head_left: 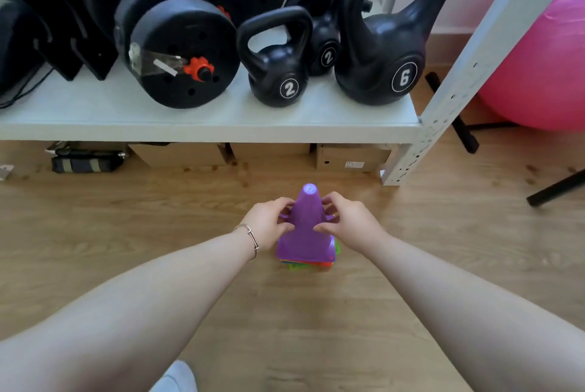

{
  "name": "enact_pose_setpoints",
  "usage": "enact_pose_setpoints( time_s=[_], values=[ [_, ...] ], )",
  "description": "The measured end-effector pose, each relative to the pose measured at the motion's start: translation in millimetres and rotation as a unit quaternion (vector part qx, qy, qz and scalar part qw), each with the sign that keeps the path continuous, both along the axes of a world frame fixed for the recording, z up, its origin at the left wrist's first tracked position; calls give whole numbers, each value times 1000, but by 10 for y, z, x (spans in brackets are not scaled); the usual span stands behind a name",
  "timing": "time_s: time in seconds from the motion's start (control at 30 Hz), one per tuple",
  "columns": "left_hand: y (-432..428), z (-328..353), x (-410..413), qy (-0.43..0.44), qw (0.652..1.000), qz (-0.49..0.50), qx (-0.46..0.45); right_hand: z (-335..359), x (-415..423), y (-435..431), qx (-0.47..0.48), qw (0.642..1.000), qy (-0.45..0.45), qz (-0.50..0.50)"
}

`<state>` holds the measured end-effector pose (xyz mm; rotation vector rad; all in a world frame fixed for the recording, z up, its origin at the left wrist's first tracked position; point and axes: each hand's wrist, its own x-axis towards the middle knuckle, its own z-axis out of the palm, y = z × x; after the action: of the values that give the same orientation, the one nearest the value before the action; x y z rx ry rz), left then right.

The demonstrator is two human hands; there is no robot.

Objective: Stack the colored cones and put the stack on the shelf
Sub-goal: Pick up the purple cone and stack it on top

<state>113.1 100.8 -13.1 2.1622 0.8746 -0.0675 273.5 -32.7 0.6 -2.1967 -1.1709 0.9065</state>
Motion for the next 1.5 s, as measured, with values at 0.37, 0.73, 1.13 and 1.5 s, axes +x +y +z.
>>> enact_pose_setpoints(
  time_s=[0.37, 0.73, 1.13, 1.5],
  values=[
    [23, -413, 28, -25, 999, -16, -16, -431, -15, -33, 3, 1000, -23, -7],
    [0, -520, -32, -29, 999, -2, -23, -525, -1, -58, -9, 1000, -18, -7],
    [-68, -839, -195, 95, 994, 57, 8, -827, 107, -161, -115, 992, 5, -49],
    [-287, -1046, -187, 107, 984, 132, -47, -1050, 108, -189, -139, 970, 104, -173]
  ],
)
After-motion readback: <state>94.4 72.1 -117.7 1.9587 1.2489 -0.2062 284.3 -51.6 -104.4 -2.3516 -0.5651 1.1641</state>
